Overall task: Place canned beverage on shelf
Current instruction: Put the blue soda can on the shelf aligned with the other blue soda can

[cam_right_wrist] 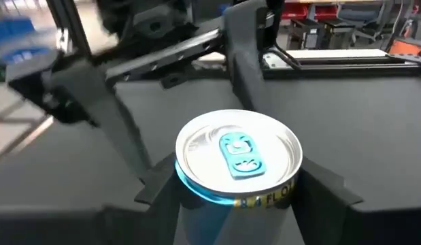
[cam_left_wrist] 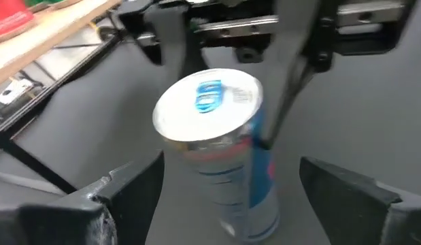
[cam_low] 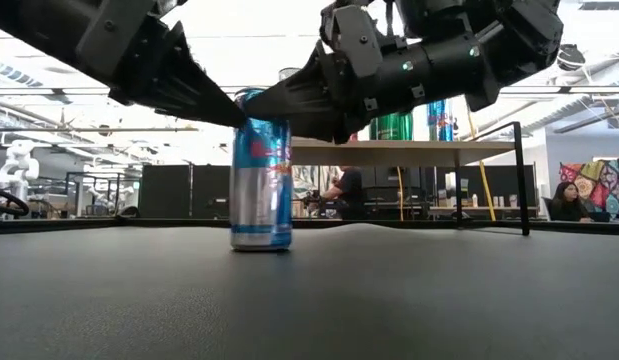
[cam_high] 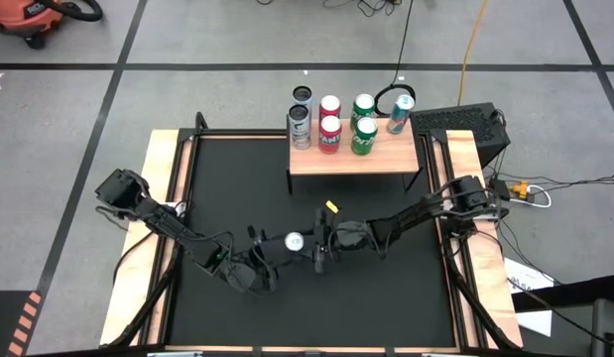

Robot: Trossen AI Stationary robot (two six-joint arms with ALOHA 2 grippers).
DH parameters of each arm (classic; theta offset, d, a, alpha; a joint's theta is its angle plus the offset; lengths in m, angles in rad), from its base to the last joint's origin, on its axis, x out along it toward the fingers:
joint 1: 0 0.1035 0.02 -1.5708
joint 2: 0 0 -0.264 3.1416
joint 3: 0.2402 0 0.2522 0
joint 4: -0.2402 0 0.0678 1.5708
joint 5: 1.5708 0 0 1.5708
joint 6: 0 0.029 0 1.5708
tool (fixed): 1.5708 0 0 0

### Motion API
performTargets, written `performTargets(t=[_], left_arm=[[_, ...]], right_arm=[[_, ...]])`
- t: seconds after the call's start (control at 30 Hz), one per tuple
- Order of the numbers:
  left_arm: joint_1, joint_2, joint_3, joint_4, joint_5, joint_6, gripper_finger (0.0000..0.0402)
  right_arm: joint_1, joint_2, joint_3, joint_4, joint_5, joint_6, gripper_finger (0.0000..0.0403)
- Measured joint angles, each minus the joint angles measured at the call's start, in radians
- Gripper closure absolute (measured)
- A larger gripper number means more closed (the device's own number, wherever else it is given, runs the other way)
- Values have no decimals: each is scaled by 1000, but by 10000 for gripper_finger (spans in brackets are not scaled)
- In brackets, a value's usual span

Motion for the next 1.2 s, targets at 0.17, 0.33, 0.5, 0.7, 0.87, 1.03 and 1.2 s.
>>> performTargets(t=[0.17, 0.33, 0.5, 0.7, 0.87, 1.03, 1.2], left_arm=[[5, 5, -2, -57, -67, -136, 58], [33, 50, -34, -54, -108, -263, 59], [52, 111, -56, 56, -111, -288, 59], [68, 140, -56, 121, -92, -283, 59], [68, 140, -56, 121, -83, -282, 59], [68, 140, -56, 120, -83, -283, 59], [74, 140, -56, 122, -83, -282, 59]], right_arm=[[20, -124, -1, -243, 84, -20, 198], [36, -329, -2, -516, 270, -25, 189], [23, -525, -3, -724, 377, -40, 183], [-14, -757, -1, -890, 374, -39, 185], [-54, -916, -1, -1034, 465, -42, 183], [-111, -1050, -43, -1124, 601, -60, 183], [-229, -1173, -137, -1095, 607, -75, 182]])
